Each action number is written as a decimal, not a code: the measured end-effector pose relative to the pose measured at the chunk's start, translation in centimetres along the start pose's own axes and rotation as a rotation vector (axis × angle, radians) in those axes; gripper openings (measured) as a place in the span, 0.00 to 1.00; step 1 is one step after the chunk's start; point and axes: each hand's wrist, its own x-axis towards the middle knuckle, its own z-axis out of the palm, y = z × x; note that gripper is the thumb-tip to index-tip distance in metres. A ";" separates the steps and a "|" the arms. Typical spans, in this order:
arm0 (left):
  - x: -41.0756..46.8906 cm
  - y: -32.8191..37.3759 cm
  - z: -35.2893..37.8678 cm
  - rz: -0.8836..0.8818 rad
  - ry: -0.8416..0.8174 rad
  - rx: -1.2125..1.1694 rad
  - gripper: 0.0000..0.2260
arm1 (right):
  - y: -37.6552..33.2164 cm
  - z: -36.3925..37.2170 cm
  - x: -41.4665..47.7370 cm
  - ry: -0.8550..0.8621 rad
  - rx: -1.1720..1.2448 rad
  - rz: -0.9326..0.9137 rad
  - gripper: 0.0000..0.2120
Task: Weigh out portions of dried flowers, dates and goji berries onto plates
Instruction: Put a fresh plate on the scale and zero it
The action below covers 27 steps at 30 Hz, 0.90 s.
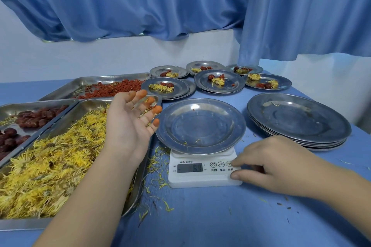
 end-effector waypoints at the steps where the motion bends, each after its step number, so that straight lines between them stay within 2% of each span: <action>1: 0.0 0.0 0.0 0.001 0.000 0.002 0.12 | -0.1 0.2 0.0 0.003 -0.008 0.001 0.32; 5: 0.0 0.0 0.0 -0.003 -0.010 0.006 0.11 | -1.3 0.7 0.2 0.006 -0.027 0.074 0.32; 11: -0.2 0.0 0.1 -0.005 -0.014 0.014 0.11 | -2.1 0.5 0.9 -0.005 0.067 0.207 0.18; 16: -0.4 0.0 0.4 0.000 -0.114 0.103 0.11 | -2.2 1.4 0.6 0.116 0.044 0.157 0.21; 21: -1.0 -0.3 1.1 -0.060 -0.292 0.237 0.12 | -2.2 2.1 1.2 0.276 0.161 0.222 0.12; 24: -1.4 -0.3 1.4 -0.053 -0.324 0.262 0.12 | -2.3 2.2 1.4 0.323 0.185 0.293 0.11; 27: -1.6 -0.1 1.8 -0.034 -0.335 0.332 0.10 | -2.6 1.6 1.1 0.404 0.179 0.259 0.16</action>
